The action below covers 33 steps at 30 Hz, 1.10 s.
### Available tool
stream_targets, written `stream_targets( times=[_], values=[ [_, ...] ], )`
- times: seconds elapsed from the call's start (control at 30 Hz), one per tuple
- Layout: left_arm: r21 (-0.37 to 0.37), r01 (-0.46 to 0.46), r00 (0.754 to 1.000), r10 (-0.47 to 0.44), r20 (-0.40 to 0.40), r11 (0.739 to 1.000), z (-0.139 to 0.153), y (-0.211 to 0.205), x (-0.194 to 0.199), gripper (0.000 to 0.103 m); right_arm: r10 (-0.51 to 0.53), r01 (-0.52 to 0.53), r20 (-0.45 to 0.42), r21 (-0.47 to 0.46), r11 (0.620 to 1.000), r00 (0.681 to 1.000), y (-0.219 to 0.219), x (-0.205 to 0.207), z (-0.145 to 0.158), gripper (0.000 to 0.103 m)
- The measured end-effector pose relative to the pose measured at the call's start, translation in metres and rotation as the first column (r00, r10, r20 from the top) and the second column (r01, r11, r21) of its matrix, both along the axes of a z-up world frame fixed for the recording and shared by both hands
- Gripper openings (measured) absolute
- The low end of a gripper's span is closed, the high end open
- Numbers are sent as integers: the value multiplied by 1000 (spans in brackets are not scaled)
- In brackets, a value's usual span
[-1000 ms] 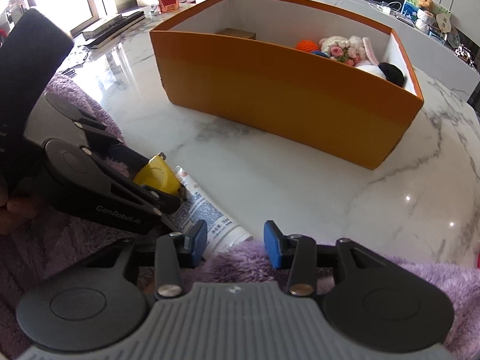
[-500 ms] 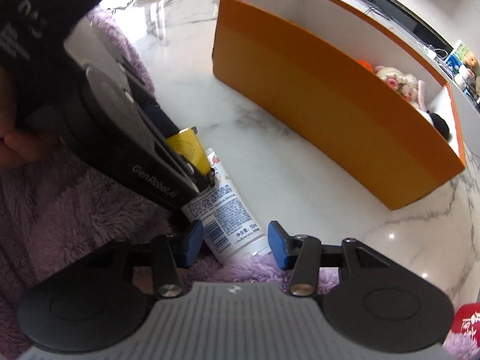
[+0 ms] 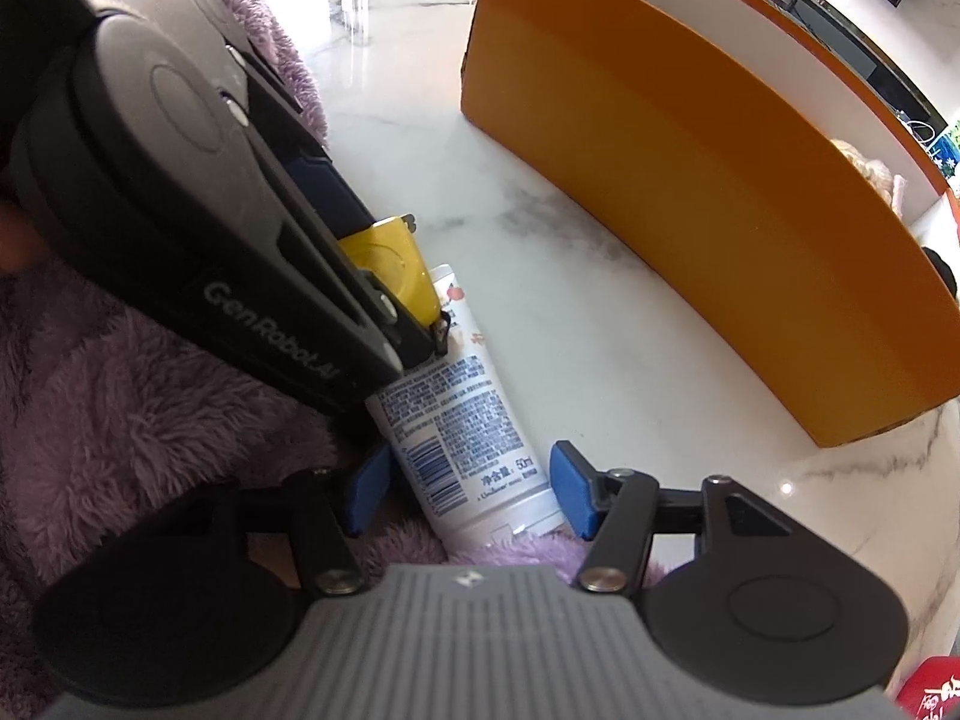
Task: Organize objects
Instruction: 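Grasp the yellow tape measure with the left tool while the right tool approaches the Vaseline tube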
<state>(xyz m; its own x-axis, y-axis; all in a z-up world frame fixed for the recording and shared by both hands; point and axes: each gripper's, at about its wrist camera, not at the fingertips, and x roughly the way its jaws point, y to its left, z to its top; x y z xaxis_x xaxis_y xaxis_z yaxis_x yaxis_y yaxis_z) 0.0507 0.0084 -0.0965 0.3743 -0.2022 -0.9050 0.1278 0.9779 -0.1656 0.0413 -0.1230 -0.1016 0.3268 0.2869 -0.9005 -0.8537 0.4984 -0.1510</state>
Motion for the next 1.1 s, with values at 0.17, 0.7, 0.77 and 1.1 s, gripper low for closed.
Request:
stream_targets(
  times=[0.17,0.7,0.77,1.1],
  values=[
    [-20,-25,1000,25,0,999,2,4,3,62,-147,149,-43,41,988,988,-16,22,5,56],
    [2,-31,999,31,-36,1000,-5,-2,14,62,-247,247,-90,-5,969,965,-13,69,10,64],
    [-3,-30,999,30,-38,1000,-5,-1,15,62,-226,225,-90,-12,974,970,-8,72,9,64],
    [-23,-26,999,25,-41,999,-8,0,18,62,-226,230,-153,10,973,962,-7,89,4,53]
  ],
)
